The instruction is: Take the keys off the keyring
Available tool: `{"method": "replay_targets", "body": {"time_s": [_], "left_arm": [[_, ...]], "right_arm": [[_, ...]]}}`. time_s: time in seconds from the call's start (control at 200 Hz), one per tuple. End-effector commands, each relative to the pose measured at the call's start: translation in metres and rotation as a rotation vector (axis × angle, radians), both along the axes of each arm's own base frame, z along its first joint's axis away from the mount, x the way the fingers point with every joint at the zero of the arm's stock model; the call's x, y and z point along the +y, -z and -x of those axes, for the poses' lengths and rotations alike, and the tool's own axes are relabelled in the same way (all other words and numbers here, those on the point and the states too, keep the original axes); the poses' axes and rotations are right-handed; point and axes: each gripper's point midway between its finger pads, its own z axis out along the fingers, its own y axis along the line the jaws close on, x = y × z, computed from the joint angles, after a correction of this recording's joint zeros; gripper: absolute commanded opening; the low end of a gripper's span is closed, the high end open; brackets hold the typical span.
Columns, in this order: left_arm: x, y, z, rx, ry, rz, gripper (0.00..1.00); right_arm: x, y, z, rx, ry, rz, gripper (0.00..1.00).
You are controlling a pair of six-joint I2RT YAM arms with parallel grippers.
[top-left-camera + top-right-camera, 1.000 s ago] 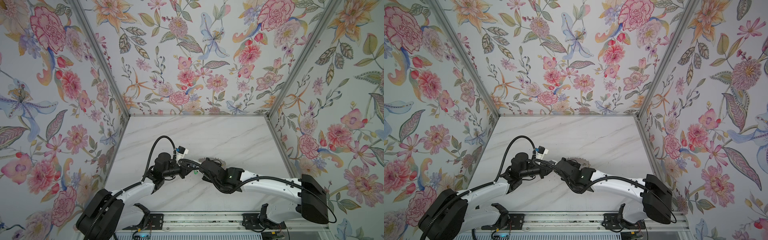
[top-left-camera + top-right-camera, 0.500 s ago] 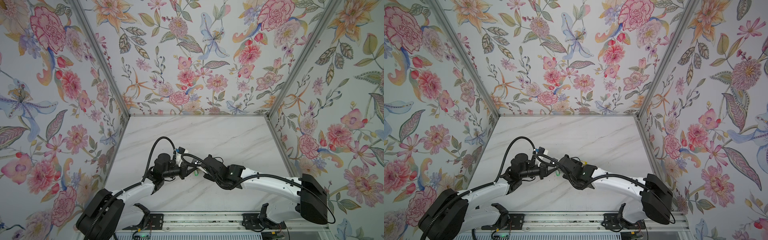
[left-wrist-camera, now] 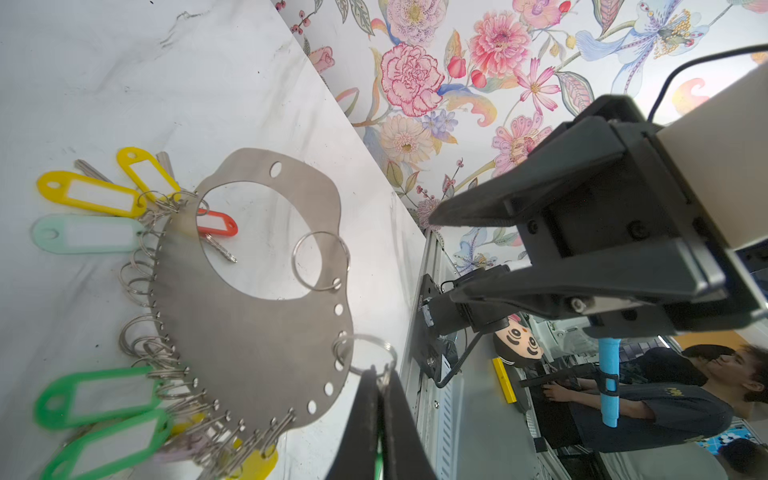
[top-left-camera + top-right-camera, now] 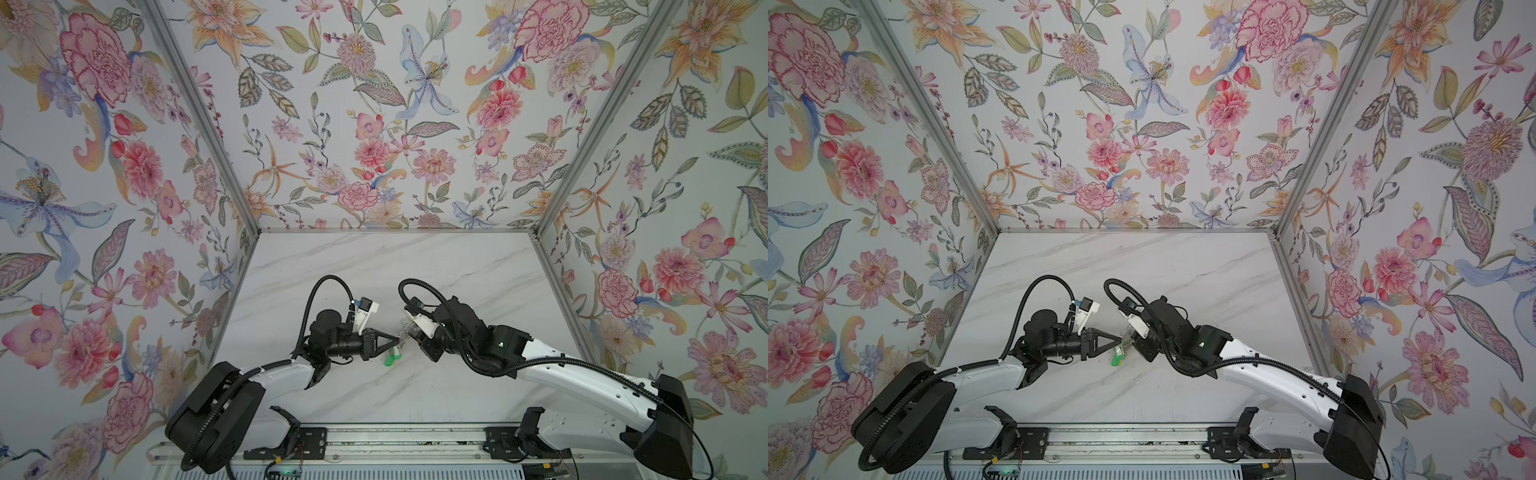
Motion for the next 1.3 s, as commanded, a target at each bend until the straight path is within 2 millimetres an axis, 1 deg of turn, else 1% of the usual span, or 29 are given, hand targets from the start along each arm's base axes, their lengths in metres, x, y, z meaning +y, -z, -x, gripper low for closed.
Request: {"method": "replay_targets", "body": {"time_s": [0.0, 0.04, 0.15, 0.24, 0.335, 0.5, 0.575, 0.631, 0.746, 0.791, 0.996, 1.121, 1.296], "left_arm": [[-0.002, -0.017, 0.0, -0.026, 0.027, 0.063, 0.0], [-0.002, -0.016, -0.001, -0.024, 0.028, 0.057, 0.0], [-0.002, -0.011, -0.002, -0.023, 0.025, 0.028, 0.0], [-0.001, -0.007, -0.001, -0.021, 0.028, 0.0, 0.0], [0.0, -0.007, 0.001, -0.016, 0.036, -0.019, 0.0], [0.003, -0.007, 0.007, 0.005, 0.058, -0.055, 0.0], [0.003, -0.01, 0.01, 0.022, 0.072, -0.058, 0.0], [0.004, -0.01, 0.011, 0.037, 0.078, -0.058, 0.0], [0.007, -0.007, 0.012, 0.073, 0.081, -0.056, 0.0], [0.007, -0.006, 0.012, 0.084, 0.082, -0.054, 0.0], [0.006, -0.02, 0.015, 0.125, 0.089, 0.048, 0.0], [0.006, -0.022, 0.014, 0.129, 0.086, 0.054, 0.0], [0.007, -0.019, 0.012, 0.137, 0.077, 0.049, 0.0]], "right_arm": [[0.002, 0.018, 0.017, 0.197, 0.048, -0.108, 0.34], [0.001, 0.022, 0.019, 0.231, 0.059, -0.127, 0.33], [0.006, 0.023, 0.024, 0.285, 0.065, -0.219, 0.33], [0.004, 0.03, 0.022, 0.273, 0.087, -0.207, 0.33], [0.001, 0.04, 0.017, 0.215, 0.1, -0.162, 0.34], [0.013, 0.038, 0.019, 0.047, 0.043, -0.165, 0.36], [0.014, 0.044, 0.016, -0.009, 0.04, -0.158, 0.36], [0.018, 0.046, 0.018, -0.041, 0.025, -0.157, 0.36], [0.029, 0.041, 0.024, -0.117, 0.003, -0.191, 0.36], [0.031, 0.038, 0.023, -0.144, 0.008, -0.206, 0.36], [0.041, 0.034, 0.021, -0.261, 0.029, -0.236, 0.36], [0.043, 0.037, 0.021, -0.271, 0.023, -0.281, 0.37], [0.051, 0.03, 0.026, -0.28, -0.014, -0.346, 0.37]]}}
